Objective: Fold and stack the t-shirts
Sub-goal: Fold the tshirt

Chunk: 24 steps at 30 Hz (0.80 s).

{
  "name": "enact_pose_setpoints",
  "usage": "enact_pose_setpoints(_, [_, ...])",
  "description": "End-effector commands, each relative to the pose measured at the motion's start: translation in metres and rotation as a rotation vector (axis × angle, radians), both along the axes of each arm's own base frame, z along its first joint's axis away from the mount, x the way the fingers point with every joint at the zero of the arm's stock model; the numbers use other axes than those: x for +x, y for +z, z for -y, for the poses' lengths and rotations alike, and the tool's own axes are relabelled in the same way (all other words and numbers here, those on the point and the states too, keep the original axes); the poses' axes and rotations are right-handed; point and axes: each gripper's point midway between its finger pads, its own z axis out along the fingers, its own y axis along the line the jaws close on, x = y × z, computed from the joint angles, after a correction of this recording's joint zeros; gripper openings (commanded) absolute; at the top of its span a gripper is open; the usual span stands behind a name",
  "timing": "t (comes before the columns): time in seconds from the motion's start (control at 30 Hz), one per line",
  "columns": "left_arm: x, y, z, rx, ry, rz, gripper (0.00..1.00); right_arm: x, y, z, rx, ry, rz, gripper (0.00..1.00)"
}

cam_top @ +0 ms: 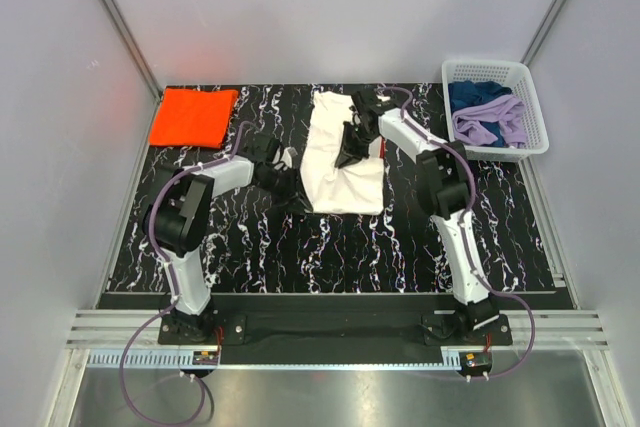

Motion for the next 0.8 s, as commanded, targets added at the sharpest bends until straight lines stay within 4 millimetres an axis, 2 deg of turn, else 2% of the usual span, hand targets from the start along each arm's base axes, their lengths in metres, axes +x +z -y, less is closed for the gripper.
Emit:
enact_pose_setpoints(0.0, [-0.008, -0.015, -0.011, 0.044, 0.0, 0.016, 0.36, 0.042, 0.018, -0.012, 0.044, -0.027, 0.107, 0.19])
enact_pose_setpoints(0.13, [-0.021, -0.03, -0.023, 0.1, -0.035, -0.016, 0.34, 0.064, 0.022, -0.002, 0.075, -0.07, 0.109, 0.2])
enact_pose_setpoints(0.23, [-0.016, -0.014, -0.025, 0.108, -0.05, 0.036, 0.34, 0.055, 0.037, 0.004, 0.071, -0.049, 0.103, 0.21])
enact_pose_setpoints(0.33, [-0.002, 0.025, -0.022, 0.087, -0.063, 0.135, 0.36, 0.031, 0.062, 0.012, 0.08, -0.021, 0.116, 0.29])
enact_pose_setpoints(0.37, [0.002, 0.041, -0.019, 0.068, -0.069, 0.172, 0.37, 0.015, 0.071, 0.017, 0.082, -0.014, 0.107, 0.35])
enact_pose_setpoints(0.4, [0.006, 0.051, -0.017, 0.053, -0.071, 0.193, 0.38, 0.005, 0.075, 0.015, 0.112, 0.009, 0.099, 0.37])
enact_pose_setpoints(0.43, [0.016, 0.069, -0.011, 0.02, -0.07, 0.239, 0.39, -0.001, 0.08, 0.013, 0.136, 0.019, 0.108, 0.38])
enact_pose_setpoints(0.47, [0.02, 0.079, -0.006, -0.017, -0.061, 0.244, 0.39, -0.019, 0.082, 0.013, 0.17, 0.038, 0.071, 0.38])
enact_pose_setpoints(0.53, [0.037, 0.091, 0.003, -0.072, -0.043, 0.279, 0.39, -0.03, 0.083, 0.009, 0.222, 0.056, 0.062, 0.38])
enact_pose_setpoints(0.57, [0.045, 0.1, 0.009, -0.114, -0.045, 0.291, 0.39, -0.047, 0.079, 0.007, 0.256, 0.065, 0.014, 0.36])
enact_pose_setpoints(0.63, [0.06, 0.084, 0.017, -0.138, -0.026, 0.249, 0.38, -0.054, 0.076, 0.006, 0.288, 0.079, 0.012, 0.28])
enact_pose_setpoints(0.67, [0.068, 0.082, 0.018, -0.149, -0.018, 0.248, 0.36, -0.064, 0.066, 0.008, 0.291, 0.08, -0.021, 0.24])
enact_pose_setpoints(0.7, [0.075, 0.06, 0.019, -0.141, -0.001, 0.2, 0.35, -0.068, 0.06, 0.011, 0.288, 0.077, -0.034, 0.17])
enact_pose_setpoints(0.77, [0.081, 0.038, 0.013, -0.13, 0.028, 0.143, 0.32, -0.079, 0.041, 0.019, 0.279, 0.073, -0.072, 0.12])
